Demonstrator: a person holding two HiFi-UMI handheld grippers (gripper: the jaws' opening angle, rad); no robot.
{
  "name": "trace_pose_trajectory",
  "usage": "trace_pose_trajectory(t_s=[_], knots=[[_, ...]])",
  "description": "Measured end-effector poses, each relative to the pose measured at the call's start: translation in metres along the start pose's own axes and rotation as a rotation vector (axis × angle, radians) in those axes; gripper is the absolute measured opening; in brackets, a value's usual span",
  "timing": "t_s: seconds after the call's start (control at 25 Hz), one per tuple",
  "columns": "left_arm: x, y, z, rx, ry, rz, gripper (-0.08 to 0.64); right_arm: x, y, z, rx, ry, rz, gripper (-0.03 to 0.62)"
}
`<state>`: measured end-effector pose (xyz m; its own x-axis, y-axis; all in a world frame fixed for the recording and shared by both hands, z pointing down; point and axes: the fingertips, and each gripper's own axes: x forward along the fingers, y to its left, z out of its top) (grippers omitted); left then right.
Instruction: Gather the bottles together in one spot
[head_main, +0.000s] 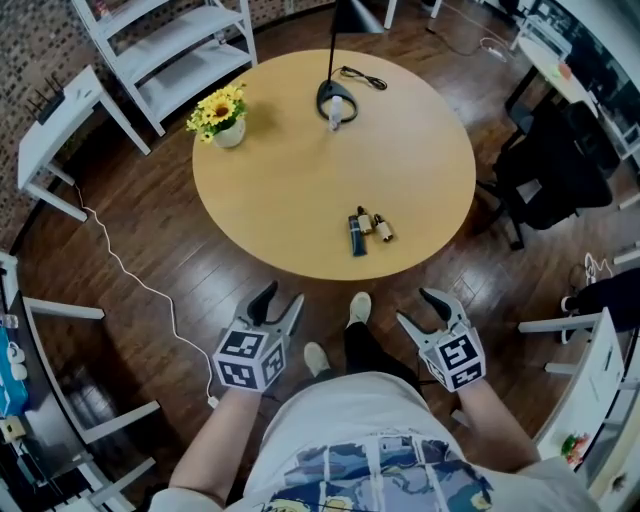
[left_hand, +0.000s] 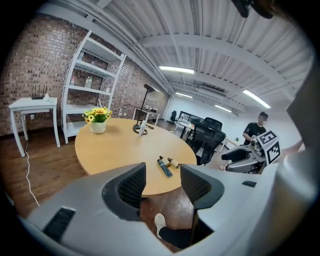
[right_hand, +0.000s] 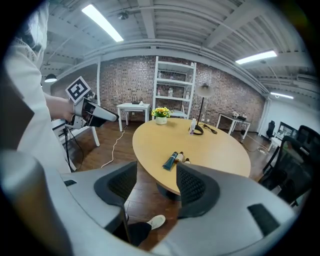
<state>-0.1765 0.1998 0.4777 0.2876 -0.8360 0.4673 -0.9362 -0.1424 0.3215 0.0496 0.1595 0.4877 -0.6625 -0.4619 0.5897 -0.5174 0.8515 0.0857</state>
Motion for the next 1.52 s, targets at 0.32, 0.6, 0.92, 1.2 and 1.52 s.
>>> trace_pose_trajectory(t_s=[0.32, 0.6, 0.92, 1.2, 1.52], knots=[[-0.018, 0.003, -0.004, 0.032, -0.003, -0.001, 0.216, 0.078, 0.004, -0.022, 0.050, 0.055, -0.003, 0.272], [-0.029, 0.017, -0.014, 0.026, 0.046, 0.039, 0.215, 0.178, -0.023, -0.039, 0.176, 0.128, -0.036, 0.273], [-0.031, 0.023, -0.026, 0.033, 0.096, 0.064, 0.215, 0.254, -0.044, -0.059, 0.222, 0.214, -0.088, 0.273], [-0.036, 0.028, -0.038, 0.028, 0.120, 0.061, 0.215, 0.255, -0.051, -0.064, 0.236, 0.204, -0.075, 0.175], [-0.014, 0.016, -0.038, 0.109, 0.150, -0.001, 0.215, 0.229, -0.037, -0.061, 0.131, 0.218, 0.012, 0.156]])
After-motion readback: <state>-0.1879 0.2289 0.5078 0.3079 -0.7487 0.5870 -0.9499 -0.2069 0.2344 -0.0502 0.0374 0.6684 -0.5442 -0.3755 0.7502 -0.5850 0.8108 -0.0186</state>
